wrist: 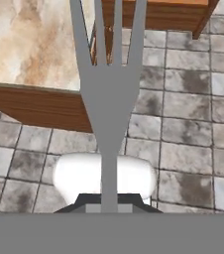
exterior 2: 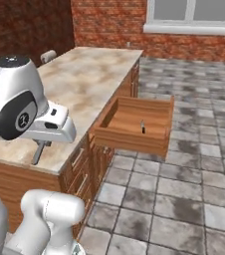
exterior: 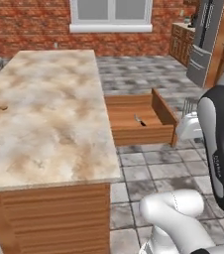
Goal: Pick up the metallic utensils from the counter and place them in the open drawer. Make sure not to pick up any wooden utensils.
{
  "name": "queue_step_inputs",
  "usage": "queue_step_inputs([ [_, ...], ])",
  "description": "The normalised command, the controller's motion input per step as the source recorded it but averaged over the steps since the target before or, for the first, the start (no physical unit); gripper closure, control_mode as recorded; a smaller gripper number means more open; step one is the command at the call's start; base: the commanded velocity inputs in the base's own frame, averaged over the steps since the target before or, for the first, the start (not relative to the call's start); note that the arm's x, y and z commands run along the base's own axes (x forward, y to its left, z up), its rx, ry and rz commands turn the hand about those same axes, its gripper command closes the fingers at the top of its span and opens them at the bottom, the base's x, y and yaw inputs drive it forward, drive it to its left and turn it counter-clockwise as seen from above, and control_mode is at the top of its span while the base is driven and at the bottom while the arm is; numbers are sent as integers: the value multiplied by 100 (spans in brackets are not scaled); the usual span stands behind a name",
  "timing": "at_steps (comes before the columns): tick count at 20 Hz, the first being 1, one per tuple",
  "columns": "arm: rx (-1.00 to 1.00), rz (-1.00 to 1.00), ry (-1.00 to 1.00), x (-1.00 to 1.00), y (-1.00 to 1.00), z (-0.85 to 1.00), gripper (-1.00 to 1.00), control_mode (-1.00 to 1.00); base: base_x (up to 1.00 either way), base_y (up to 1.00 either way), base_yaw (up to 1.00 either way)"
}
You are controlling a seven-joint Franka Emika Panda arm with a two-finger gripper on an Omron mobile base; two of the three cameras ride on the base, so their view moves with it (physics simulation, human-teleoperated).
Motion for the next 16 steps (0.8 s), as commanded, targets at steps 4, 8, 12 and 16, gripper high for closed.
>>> queue_step_inputs([
  [4, 0, 0, 0, 0, 0, 0, 100, 100, 74, -100, 24],
  [8, 0, 0, 0, 0, 0, 0, 100, 100, 94, -100, 27],
  [12, 0, 0, 0, 0, 0, 0, 100, 100, 100, -100, 25],
  [16, 0, 0, 0, 0, 0, 0, 100, 100, 59, -87, 19],
])
